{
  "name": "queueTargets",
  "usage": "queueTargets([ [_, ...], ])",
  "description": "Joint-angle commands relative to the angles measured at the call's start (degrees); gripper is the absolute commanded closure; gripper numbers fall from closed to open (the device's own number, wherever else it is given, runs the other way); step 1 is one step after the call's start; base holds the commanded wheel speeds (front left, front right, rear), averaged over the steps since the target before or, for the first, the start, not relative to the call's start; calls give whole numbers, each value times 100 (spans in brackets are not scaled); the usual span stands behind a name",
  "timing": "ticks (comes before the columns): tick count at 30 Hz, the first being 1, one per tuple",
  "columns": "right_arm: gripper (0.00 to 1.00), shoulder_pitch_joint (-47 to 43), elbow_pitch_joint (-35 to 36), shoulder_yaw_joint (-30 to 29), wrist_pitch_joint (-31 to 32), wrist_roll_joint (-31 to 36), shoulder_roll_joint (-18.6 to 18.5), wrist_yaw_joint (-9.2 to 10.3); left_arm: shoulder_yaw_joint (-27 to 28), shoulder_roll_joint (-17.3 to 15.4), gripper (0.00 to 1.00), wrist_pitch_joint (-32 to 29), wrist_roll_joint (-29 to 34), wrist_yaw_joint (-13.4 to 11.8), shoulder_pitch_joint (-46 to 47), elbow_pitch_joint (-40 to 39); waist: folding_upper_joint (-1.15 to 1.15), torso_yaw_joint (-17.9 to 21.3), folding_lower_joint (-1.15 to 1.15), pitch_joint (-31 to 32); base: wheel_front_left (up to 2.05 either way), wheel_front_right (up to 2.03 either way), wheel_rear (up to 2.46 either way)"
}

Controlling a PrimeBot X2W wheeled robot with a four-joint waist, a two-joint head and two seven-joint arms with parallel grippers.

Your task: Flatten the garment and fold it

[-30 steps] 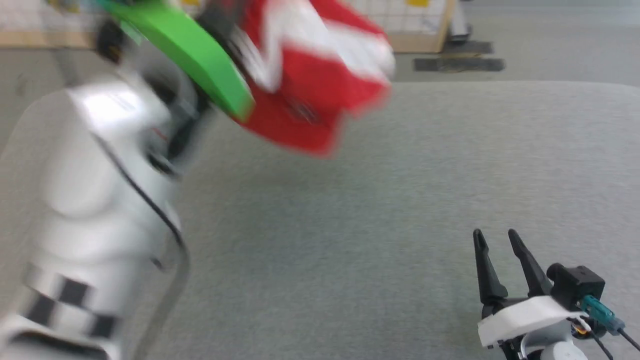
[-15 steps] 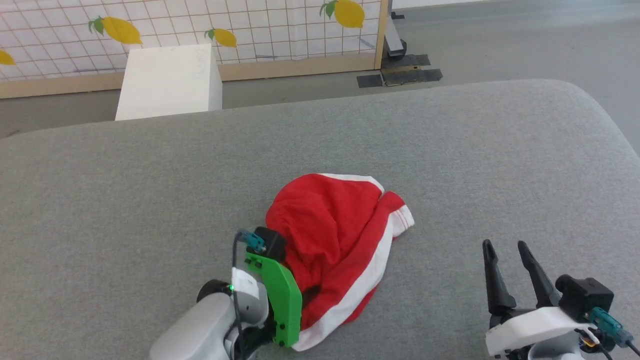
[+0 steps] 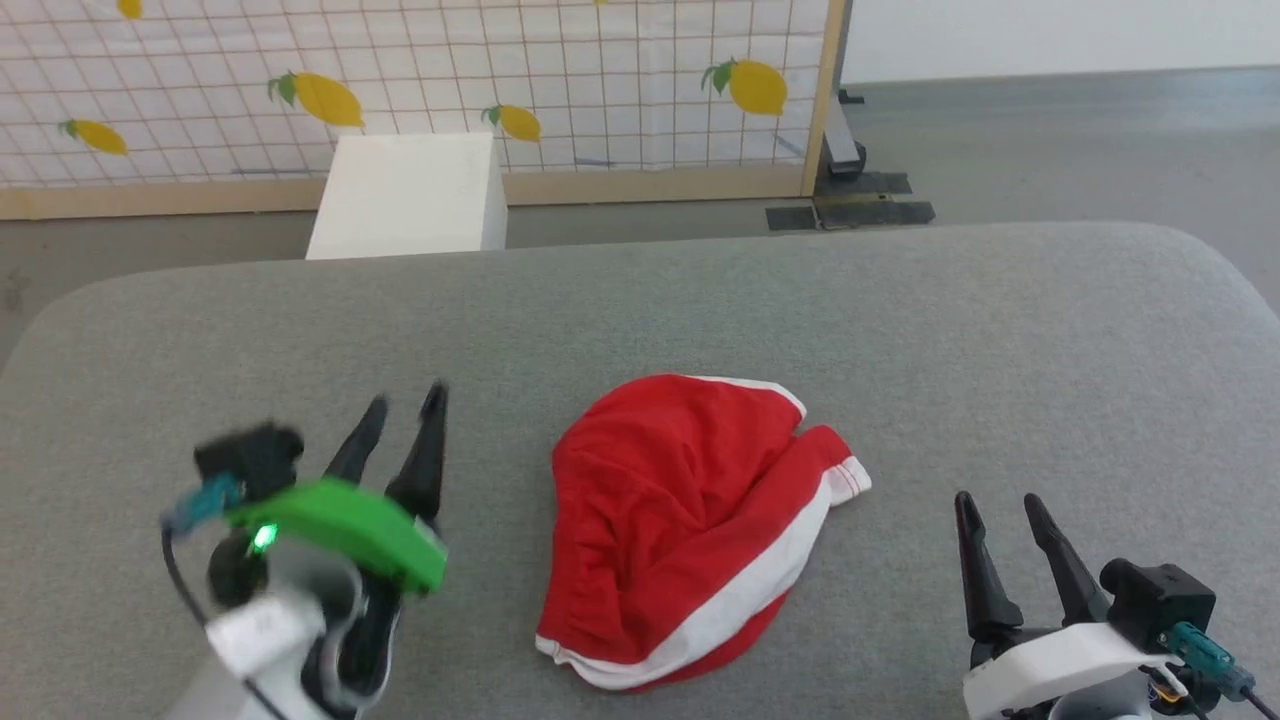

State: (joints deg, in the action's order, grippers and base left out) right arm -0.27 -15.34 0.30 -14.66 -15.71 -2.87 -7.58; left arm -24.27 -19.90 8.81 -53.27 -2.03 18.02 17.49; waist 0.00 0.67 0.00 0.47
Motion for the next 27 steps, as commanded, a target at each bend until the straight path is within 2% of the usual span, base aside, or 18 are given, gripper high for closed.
queueTargets([
  [1, 0, -94, -22, -2, -33, -8, 0, 9, -10, -213, 0, 477, 650, -284, -560, -80, 0, -126, 0, 116, 0, 0, 0],
  [6, 0, -123, -179, -88, 305, 25, 0, 9, 121, -195, 0, 613, 1531, -759, -1259, -402, 0, -193, 0, 156, 0, 0, 0],
  [10, 0, 42, -358, -197, 953, 115, 0, 9, 471, 72, 0, 617, 1844, -892, -1744, -736, 0, -310, 0, 90, 0, 0, 0],
  [14, 0, 639, -473, -249, 1887, 381, 0, 9, 788, 285, 0, 618, 1991, -785, -2022, -880, 0, -432, 0, -37, 0, 0, 0],
  [21, 0, 2059, -1110, -241, 4342, 1426, 0, 9, 1001, 507, 0, 618, 2174, -416, -1867, -900, 0, -834, 0, -479, 0, 0, 0],
  [23, 0, 2317, -1262, -308, 4788, 1759, 0, 9, 1005, 551, 0, 619, 2241, -303, -1727, -881, 0, -995, 0, -629, 0, 0, 0],
  [27, 0, 2530, -1475, -433, 5196, 2115, 0, 9, 1011, 681, 0, 619, 2375, -106, -1479, -867, 0, -1279, 0, -876, 0, 0, 0],
])
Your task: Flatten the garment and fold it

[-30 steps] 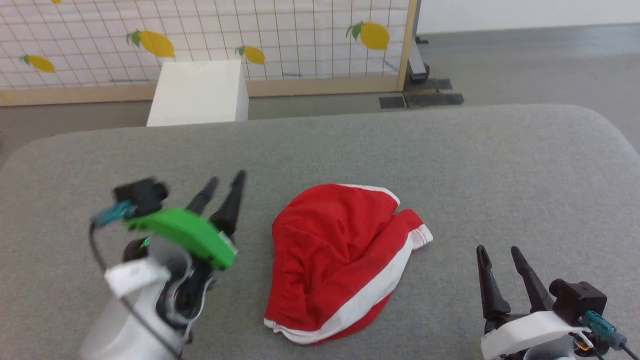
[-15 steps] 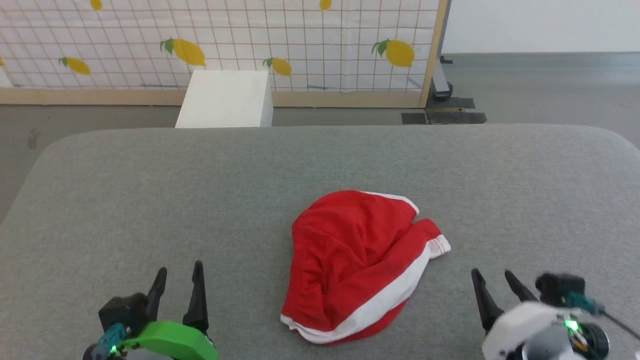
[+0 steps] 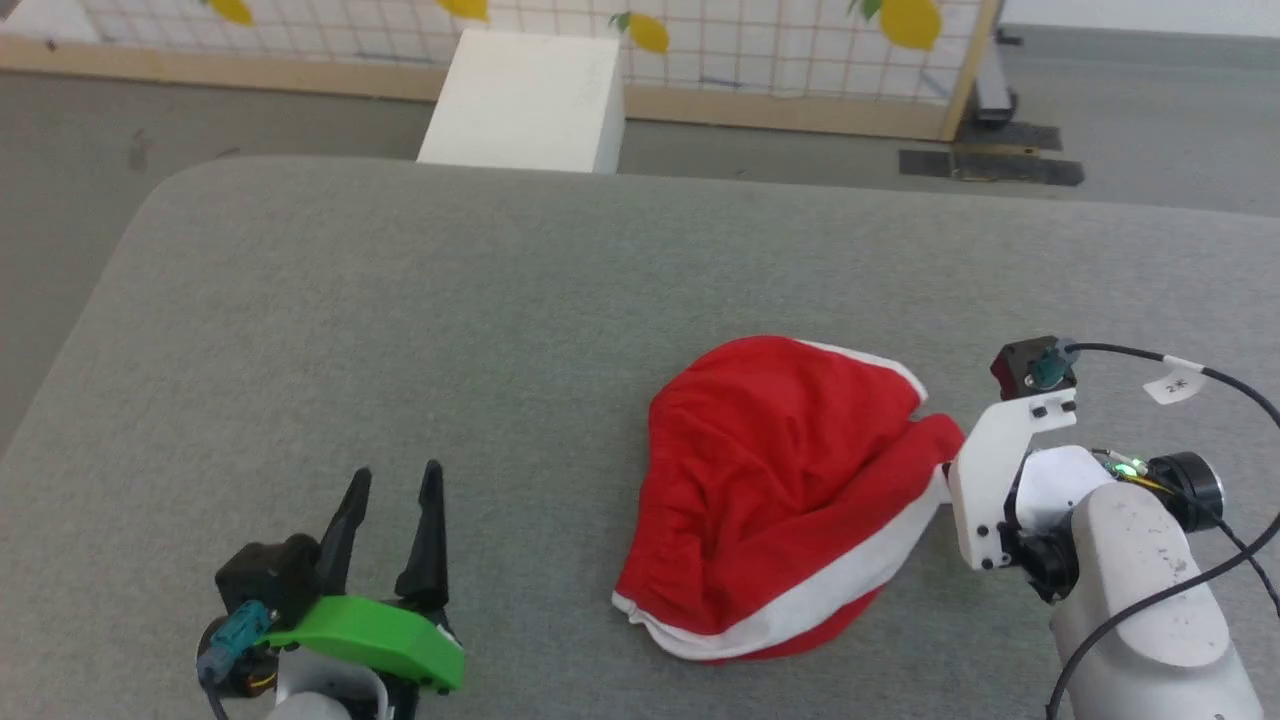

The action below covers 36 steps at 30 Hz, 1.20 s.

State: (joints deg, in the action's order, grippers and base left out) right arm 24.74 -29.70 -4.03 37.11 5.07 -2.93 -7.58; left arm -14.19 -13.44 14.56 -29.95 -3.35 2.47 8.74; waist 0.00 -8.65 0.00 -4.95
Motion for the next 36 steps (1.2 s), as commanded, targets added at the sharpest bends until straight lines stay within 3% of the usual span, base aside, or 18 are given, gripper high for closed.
queueTargets([
  [1, 0, 33, -80, -11, 62, 88, 5, 9, 0, 61, 0, 43, 80, 56, 113, 20, 0, -390, 0, -373, 0, 0, 0],
  [5, 0, -19, -273, 55, 206, -2, 5, 9, 19, 155, 0, 43, 214, 175, 206, 103, 0, -457, 0, -454, 0, 0, 0],
  [6, 59, -24, -297, 73, 211, -50, 5, 9, 44, 174, 0, 43, 240, 196, 213, 128, 0, -444, 0, -455, 0, 0, 0],
  [7, 84, -20, -301, 94, 198, -84, 5, 9, 71, 190, 0, 43, 261, 208, 213, 144, 0, -424, 0, -449, 0, 0, 0],
  [8, 100, -5, -274, 102, 129, -126, 5, 9, 105, 210, 0, 43, 288, 218, 210, 158, 0, -386, 0, -427, 0, 0, 0],
  [12, 100, 22, -1, -226, -224, -342, 5, 9, 214, 283, 0, 43, 353, 274, 169, 204, 0, -214, 0, -249, 0, 0, 0],
  [17, 100, -337, 843, -1249, -578, -453, -7, 9, 320, 363, 0, 43, 419, 318, 71, 241, 0, 22, 0, 18, 0, 0, 0],
  [21, 100, -1124, 1400, -1931, -331, -550, 0, 9, 307, 418, 0, 43, 469, 340, -2, 254, 0, 150, 0, 143, 0, 0, 0],
  [24, 100, -1679, 1443, -2013, -75, -953, 2, 9, 302, 435, 0, 43, 463, 361, -58, 282, 0, 256, 0, 190, 0, 0, 0],
  [25, 64, -1814, 1444, -1999, -78, -1189, 3, 9, 299, 439, 0, 43, 457, 364, -71, 299, 0, 290, 0, 204, 0, 0, 0],
  [26, 0, -1888, 1448, -2014, -136, -1416, 3, 9, 295, 447, 0, 43, 446, 370, -80, 310, 0, 317, 0, 222, 0, 0, 0],
  [31, 0, -2091, 1801, -2200, -1042, -2020, 4, 9, 198, 561, 0, -83, 277, 475, -49, 223, 0, 469, 0, 283, 0, 0, 0],
  [32, 0, -2150, 1921, -2331, -1354, -2089, 4, 9, 68, 647, 0, -328, 136, 575, 27, 137, 0, 523, 0, 291, 0, 0, 0],
  [36, 0, -2214, 2023, -2360, -1602, -2152, 4, 9, -437, 784, 0, -1353, -173, 750, 240, 23, 0, 681, 0, 255, 0, 0, 0],
])
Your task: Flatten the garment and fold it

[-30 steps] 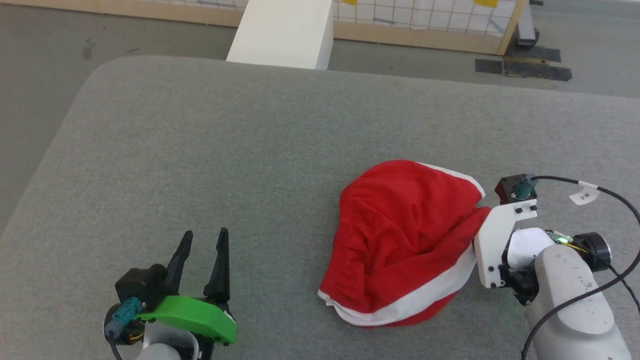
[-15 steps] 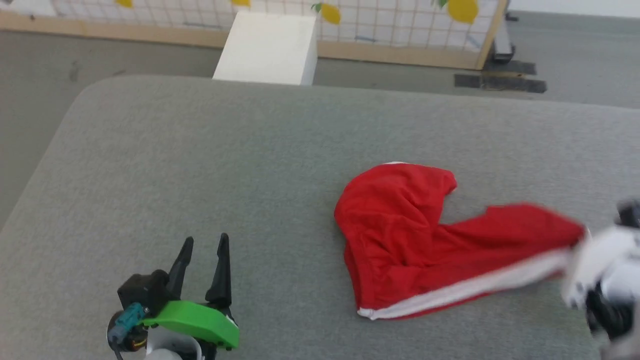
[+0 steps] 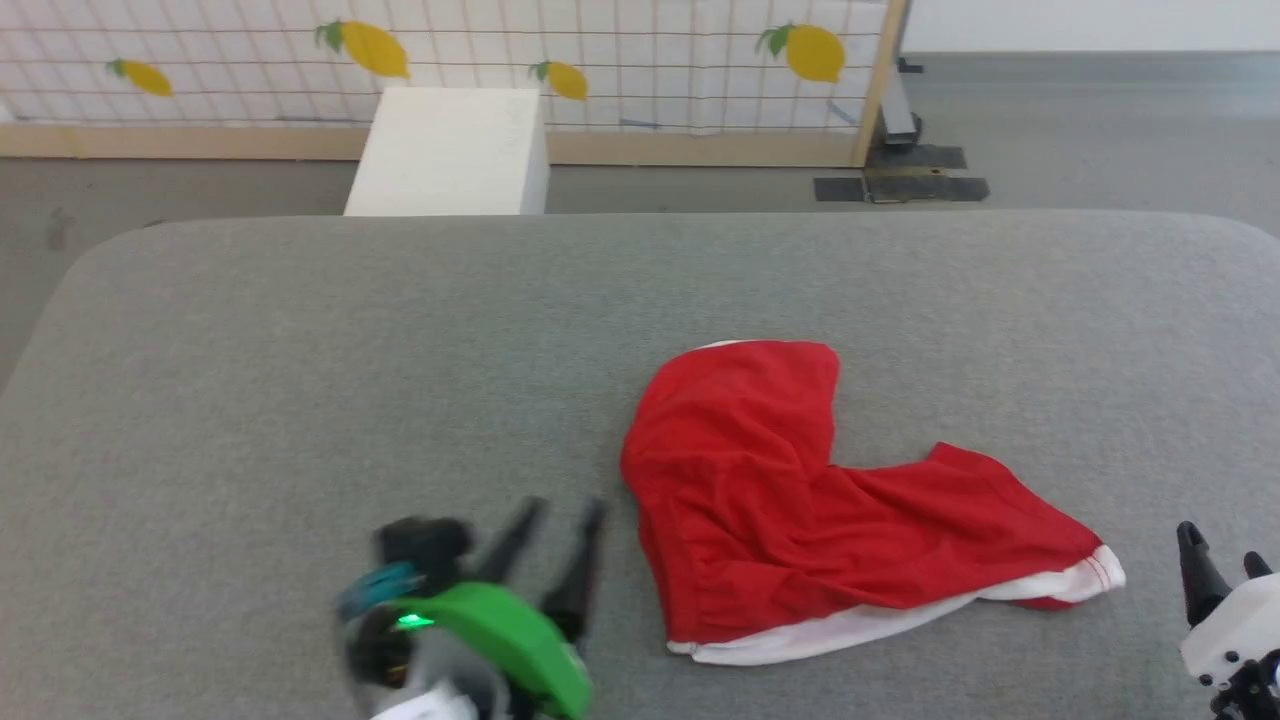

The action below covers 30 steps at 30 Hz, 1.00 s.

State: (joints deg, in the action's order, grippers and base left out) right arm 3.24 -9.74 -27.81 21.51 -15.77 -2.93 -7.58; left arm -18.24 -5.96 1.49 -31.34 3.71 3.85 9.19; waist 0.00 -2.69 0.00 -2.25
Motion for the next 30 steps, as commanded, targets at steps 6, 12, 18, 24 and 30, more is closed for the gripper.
queueTargets([
  [6, 0, -28, -118, 276, -101, -185, 4, 9, -785, 40, 0, -1998, -263, -50, 279, 258, 0, 343, 0, -180, 0, 0, 0],
  [12, 0, 29, -272, 394, -283, -223, 5, 9, -922, 13, 100, -2375, -313, -92, 371, 474, 0, 464, 0, -374, 0, 0, 0],
  [18, 0, 31, -375, 445, -329, -221, 5, 9, -547, -68, 100, -2080, -473, -153, 523, 428, 0, 341, 0, -414, 0, 0, 0],
  [24, 0, 111, -454, 629, -360, -191, 5, 9, 326, -478, 100, -1859, -646, -640, 751, 447, 0, 241, 0, -420, 0, 0, 0],
  [30, 0, 121, -552, 763, -387, -158, 5, 9, 753, -720, 89, -2140, -916, -1011, 359, 505, 0, 154, 0, -363, 0, 0, 0],
])
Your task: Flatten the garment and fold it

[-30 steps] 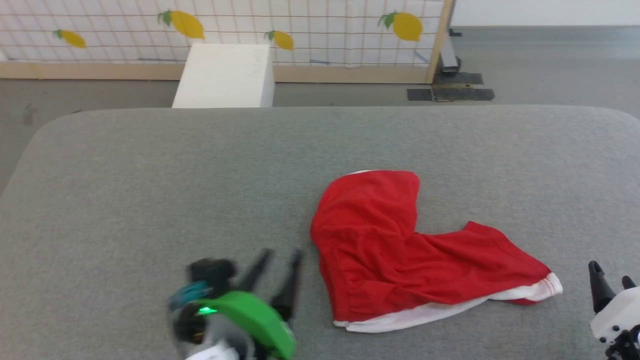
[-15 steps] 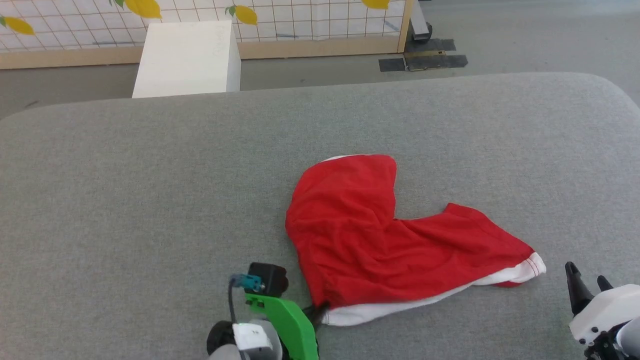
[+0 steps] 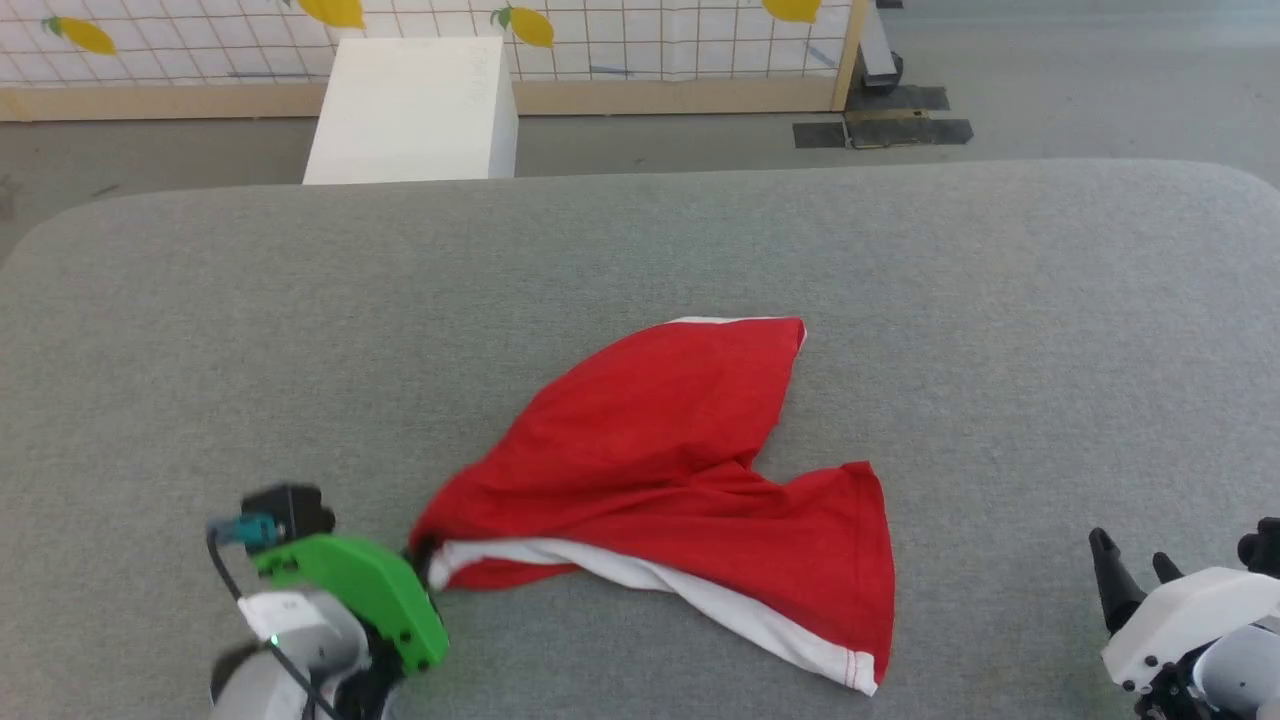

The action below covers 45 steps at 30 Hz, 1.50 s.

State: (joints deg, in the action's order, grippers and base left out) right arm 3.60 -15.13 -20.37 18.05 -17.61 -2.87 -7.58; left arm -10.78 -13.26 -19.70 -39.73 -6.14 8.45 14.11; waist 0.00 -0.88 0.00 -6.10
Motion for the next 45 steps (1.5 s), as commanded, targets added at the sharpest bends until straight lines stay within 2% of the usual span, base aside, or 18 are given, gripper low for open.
queueTargets([
  [1, 0, 72, -25, 47, -41, 50, -1, 9, 22, 39, 0, -122, -174, -39, -178, 11, 0, -61, 0, 43, 0, 0, 0],
  [4, 0, 49, -17, 135, -38, 59, -1, 9, 73, 136, 0, -182, -378, 10, -224, -158, 0, -175, 0, 97, 0, 0, 0],
  [8, 0, 107, 117, 432, -4, 88, -1, 9, 308, 49, 0, 236, -348, 48, -185, -513, 0, -287, 0, 175, 0, 0, 0],
  [13, 0, 363, 298, 1152, 444, 384, -1, 9, 477, -283, 0, 1545, 306, 277, -298, -834, 0, -364, 0, 193, 0, 0, 0],
  [16, 0, 573, 296, 1525, 928, 713, -1, 9, 416, -287, 0, 2313, 632, 434, -429, -883, 0, -429, 0, 147, 0, 0, 0],
  [19, 0, 770, 176, 1820, 1450, 1170, -1, 9, 317, -218, 0, 2885, 906, 459, -540, -858, 0, -538, 0, 78, 0, 0, 0],
  [22, 0, 902, 3, 1892, 1820, 1523, -1, 9, 205, -102, 0, 3067, 982, 471, -588, -793, 0, -672, 0, -9, 0, 0, 0],
  [28, 0, 1111, -441, 1948, 2319, 1809, -1, 9, 130, -2, 0, 3191, 929, 603, -444, -635, 0, -927, 0, -220, 0, 0, 0],
  [29, 14, 1133, -487, 1940, 2380, 1828, -1, 9, 128, 1, 0, 3201, 919, 621, -420, -612, 0, -962, 0, -240, 0, 0, 0],
  [30, 68, 1168, -521, 1932, 2416, 1836, -1, 9, 129, 10, 0, 3207, 901, 632, -395, -578, 0, -999, 0, -260, 0, 0, 0],
  [31, 93, 1198, -536, 1916, 2433, 1843, -1, 9, 118, 13, 0, 3210, 896, 650, -367, -558, 0, -1037, 0, -286, 0, 0, 0],
  [32, 100, 1238, -563, 1908, 2472, 1866, -1, 9, 109, 15, 0, 3219, 893, 667, -339, -533, 0, -1072, 0, -301, 0, 0, 0],
  [35, 100, 1438, -583, 1781, 2519, 1940, -48, 9, 85, 25, 0, 3234, 881, 702, -276, -479, 0, -1164, 0, -346, 0, 0, 0],
  [39, 100, 2009, -680, 1707, 2582, 2052, -305, 9, 50, 25, 0, 3233, 854, 764, -184, -432, 0, -1261, 0, -444, 0, 0, 0],
  [45, 100, 3044, -1058, 1500, 2315, 2298, -480, 9, -23, 39, 0, 3219, 820, 854, 20, -354, 0, -1383, 0, -656, 0, 0, 0],
])
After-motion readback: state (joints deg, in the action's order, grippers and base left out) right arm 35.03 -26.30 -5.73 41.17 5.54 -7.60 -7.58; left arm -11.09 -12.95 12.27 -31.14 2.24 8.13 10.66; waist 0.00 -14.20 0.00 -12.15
